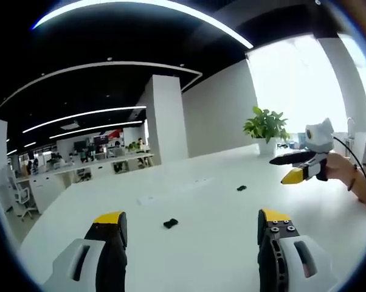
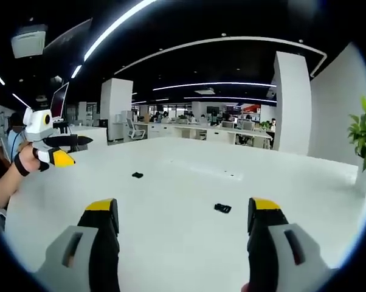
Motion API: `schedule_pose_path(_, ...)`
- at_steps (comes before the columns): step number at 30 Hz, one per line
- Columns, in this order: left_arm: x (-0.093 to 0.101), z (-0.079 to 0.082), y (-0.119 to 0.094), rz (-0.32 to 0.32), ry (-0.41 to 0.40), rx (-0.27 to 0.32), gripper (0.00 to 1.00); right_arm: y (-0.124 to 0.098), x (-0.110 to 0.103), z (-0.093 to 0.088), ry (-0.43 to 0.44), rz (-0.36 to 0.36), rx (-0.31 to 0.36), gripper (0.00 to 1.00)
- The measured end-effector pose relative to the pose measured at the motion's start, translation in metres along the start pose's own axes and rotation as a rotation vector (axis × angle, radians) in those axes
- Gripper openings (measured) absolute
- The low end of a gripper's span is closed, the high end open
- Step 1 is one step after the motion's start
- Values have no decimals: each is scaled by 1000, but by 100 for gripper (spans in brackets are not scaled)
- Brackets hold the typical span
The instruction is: Snap the two parts of the plastic buckle together until the buckle closes and remains connected.
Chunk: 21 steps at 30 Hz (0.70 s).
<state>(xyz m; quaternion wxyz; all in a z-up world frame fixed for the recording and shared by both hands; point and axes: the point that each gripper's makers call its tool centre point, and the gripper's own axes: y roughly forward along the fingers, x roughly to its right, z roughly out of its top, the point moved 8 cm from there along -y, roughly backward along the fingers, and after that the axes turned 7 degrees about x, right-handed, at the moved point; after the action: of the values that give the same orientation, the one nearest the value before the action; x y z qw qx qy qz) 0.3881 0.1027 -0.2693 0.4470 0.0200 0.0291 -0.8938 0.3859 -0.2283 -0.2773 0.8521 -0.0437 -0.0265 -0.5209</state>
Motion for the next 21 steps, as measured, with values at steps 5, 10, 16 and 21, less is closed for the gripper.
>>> schedule_pose_path(5, -7, -1, -2, 17, -15, 1, 90, 1, 0, 1, 8, 4, 9, 87)
schedule_pose_path(10, -11, -2, -2, 30, -20, -6, 90, 2, 1, -1, 4, 2, -10, 87)
schedule_pose_path(16, -11, -5, 1, 29, -12, -20, 90, 2, 1, -1, 2, -1, -10, 86)
schedule_pose_path(21, -12, -8, 2, 30, -11, -33, 90, 4, 2, -2, 2, -1, -16, 86)
